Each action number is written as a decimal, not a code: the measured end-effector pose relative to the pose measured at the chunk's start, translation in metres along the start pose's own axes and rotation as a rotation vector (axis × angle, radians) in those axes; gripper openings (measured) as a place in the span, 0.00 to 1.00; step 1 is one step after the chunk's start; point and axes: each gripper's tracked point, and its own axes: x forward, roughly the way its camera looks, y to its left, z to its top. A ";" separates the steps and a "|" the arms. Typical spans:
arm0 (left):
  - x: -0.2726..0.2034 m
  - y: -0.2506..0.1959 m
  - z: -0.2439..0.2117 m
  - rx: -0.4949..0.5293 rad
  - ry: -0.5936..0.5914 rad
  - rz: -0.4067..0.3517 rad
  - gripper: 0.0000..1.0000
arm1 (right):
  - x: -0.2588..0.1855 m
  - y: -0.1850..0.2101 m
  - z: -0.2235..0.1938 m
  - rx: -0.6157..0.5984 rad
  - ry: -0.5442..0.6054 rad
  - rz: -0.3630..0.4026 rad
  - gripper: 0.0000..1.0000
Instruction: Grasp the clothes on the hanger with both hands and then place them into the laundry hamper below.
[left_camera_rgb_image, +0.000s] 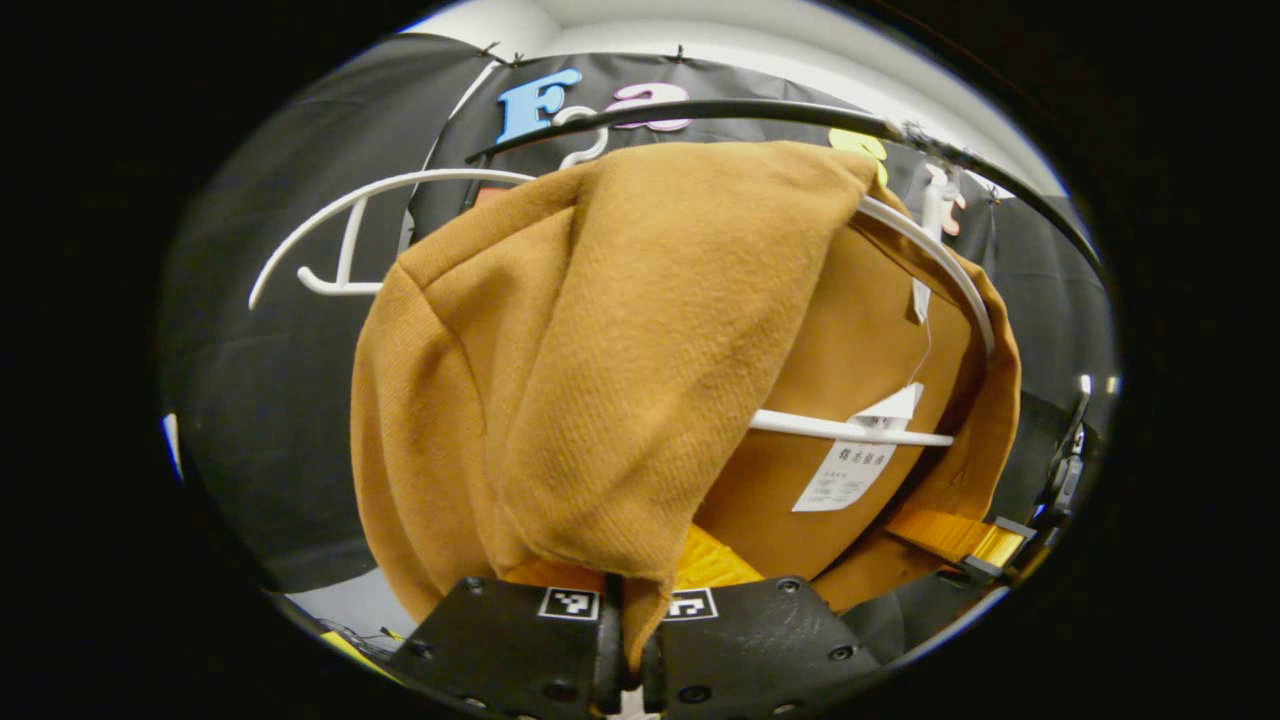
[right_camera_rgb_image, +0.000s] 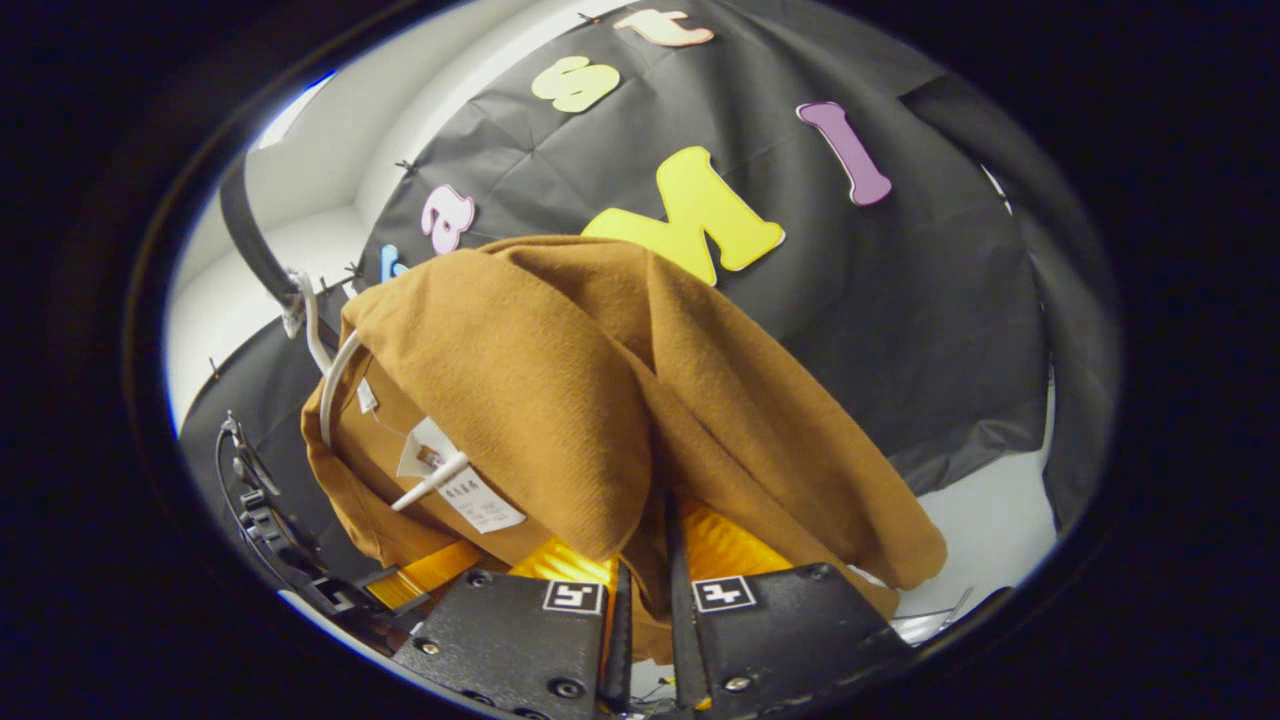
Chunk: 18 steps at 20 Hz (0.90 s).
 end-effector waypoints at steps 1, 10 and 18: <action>0.000 0.002 0.001 -0.010 -0.001 -0.008 0.17 | -0.001 0.000 0.004 0.006 -0.008 0.006 0.18; -0.035 0.004 0.016 -0.058 -0.065 -0.030 0.10 | -0.015 0.001 0.029 0.202 -0.083 0.113 0.09; -0.056 0.034 0.049 -0.117 -0.102 -0.021 0.10 | -0.025 0.001 0.051 0.265 -0.120 0.174 0.08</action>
